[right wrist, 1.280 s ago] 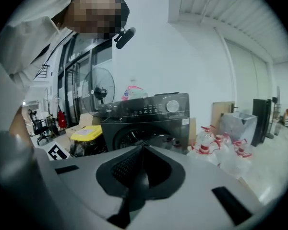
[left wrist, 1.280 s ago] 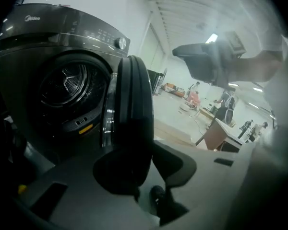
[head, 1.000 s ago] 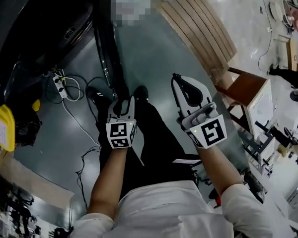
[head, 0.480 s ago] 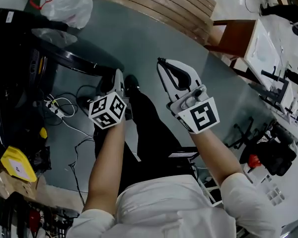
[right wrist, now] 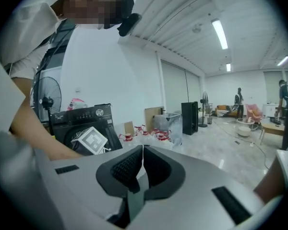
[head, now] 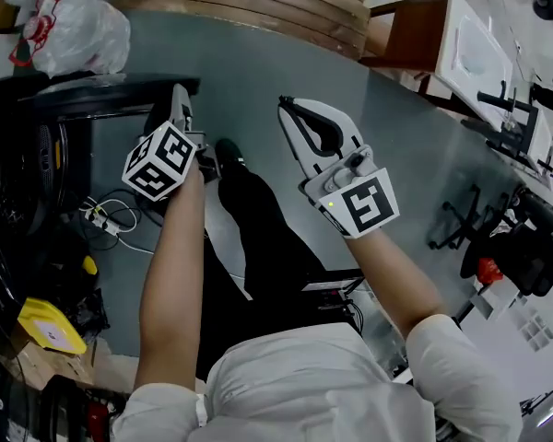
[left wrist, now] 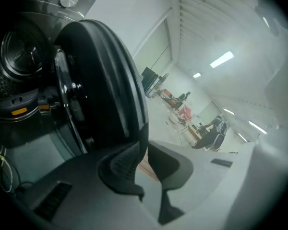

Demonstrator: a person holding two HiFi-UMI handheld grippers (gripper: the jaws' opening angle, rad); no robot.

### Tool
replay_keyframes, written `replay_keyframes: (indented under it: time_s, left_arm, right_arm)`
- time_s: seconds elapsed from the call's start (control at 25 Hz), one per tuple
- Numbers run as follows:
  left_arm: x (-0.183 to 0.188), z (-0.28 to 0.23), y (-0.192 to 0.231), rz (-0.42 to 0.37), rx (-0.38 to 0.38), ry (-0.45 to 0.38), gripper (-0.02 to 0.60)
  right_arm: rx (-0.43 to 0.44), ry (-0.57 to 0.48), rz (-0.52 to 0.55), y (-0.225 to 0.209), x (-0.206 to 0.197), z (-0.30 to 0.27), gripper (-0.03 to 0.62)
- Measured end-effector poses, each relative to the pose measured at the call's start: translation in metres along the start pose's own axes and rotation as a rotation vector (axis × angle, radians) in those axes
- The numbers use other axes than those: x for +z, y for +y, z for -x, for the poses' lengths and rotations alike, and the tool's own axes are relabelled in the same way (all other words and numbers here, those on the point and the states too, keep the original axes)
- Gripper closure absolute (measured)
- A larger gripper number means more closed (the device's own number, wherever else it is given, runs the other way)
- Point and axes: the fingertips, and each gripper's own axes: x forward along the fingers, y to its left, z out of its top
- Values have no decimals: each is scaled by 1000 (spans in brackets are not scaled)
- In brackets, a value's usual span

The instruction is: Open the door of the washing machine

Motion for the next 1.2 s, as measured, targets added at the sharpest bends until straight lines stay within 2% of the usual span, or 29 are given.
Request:
replay_keyframes:
  time_s: [0.32,0.44,0.56,0.64,0.8,0.92,1.08,1.2]
  left_arm:
    - [36,-62,-24,-66,4,7,549]
    - [51,-82,-28,-36,-9,-4,551]
    - [59,-91,-35,-25,-70,-14,551]
    - [65,-82,-42,-66,-138,-42,557]
    - [84,-12,-55,-265,-239,-173,571]
    - [113,67,-73,-449,-268,-302,572]
    - [147,188,-76,-560,-223,-393,574]
    - [184,275,-82,-642,-157,-479,574]
  right_arm:
    - [-14,6,-20,-14,-4,25,562]
    - [-13,4,-24,-13,-3,29,562]
    - [-5,-3,-22,-13,-2,31,562]
    - [4,-8,-18,-15,0,29,562]
    - [33,-40,-1,-13,18,26,562]
    - [66,-91,14,-11,47,21,562]
    - [118,-146,34,20,103,18,562]
    - [212,-192,61,51,148,16,562]
